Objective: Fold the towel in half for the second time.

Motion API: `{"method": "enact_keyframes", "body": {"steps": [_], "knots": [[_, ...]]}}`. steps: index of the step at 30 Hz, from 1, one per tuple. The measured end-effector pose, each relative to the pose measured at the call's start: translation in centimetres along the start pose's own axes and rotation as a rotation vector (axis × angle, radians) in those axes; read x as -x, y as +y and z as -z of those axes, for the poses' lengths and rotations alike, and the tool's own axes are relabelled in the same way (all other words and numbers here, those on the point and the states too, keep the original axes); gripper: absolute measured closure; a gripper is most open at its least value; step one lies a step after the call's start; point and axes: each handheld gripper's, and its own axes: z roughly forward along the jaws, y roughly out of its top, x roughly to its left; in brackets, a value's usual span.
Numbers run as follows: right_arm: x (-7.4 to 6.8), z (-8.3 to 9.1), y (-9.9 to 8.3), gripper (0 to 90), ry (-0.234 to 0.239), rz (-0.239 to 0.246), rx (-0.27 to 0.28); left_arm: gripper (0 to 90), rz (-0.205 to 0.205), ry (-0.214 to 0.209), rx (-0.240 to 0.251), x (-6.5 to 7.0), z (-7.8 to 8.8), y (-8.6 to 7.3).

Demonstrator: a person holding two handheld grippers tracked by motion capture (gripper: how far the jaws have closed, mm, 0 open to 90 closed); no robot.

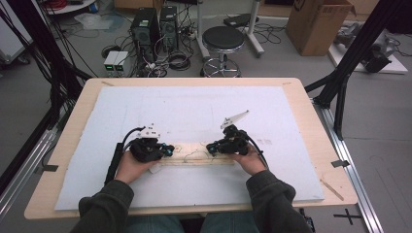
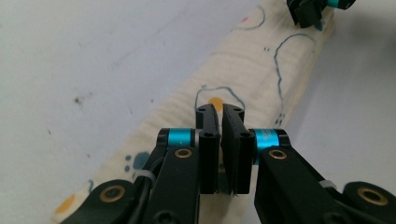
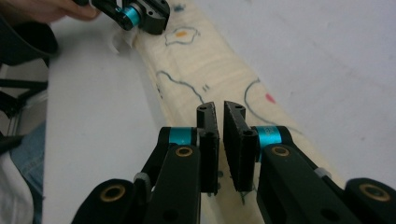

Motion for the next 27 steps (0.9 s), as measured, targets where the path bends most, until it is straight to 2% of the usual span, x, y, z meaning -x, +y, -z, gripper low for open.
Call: {"method": "enact_keyframes", "body": {"steps": [3, 8, 10, 14, 19, 21, 24, 27], "knots": [[-0.2, -0.7, -0.4, 85.0, 0.004, 0.008, -0.038, 84.5, 0.008, 0.009, -0.014, -0.2, 0.2, -0.6], [-0.5, -1.3, -1.5, 85.3, 0.012, 0.006, -0.061, 84.5, 0.009, 0.022, -0.038, -0.3, 0.8, -2.1], [-0.8, -1.4, -1.8, 85.3, 0.011, 0.011, -0.063, 84.5, 0.011, 0.024, -0.043, -0.4, 1.1, -2.4], [-1.2, -1.1, -2.3, 85.3, -0.004, 0.032, -0.056, 84.2, -0.014, 0.051, -0.063, -0.1, 1.6, -2.6], [-1.5, -0.7, -3.0, 85.0, -0.016, 0.048, -0.037, 83.8, -0.031, 0.056, -0.068, 0.1, 1.7, -2.6], [-1.5, -0.6, -2.9, 83.2, -0.022, 0.06, -0.035, 81.4, -0.034, 0.054, -0.043, 0.2, 1.9, -2.4], [-1.8, -0.1, -2.3, 81.8, -0.037, 0.086, -0.006, 80.9, -0.011, 0.034, 0.055, 0.0, 2.5, -1.8], [-1.6, 0.4, -1.1, 77.3, -0.074, 0.1, 0.027, 77.4, -0.013, 0.029, 0.108, -0.2, 2.5, -0.9]]}}
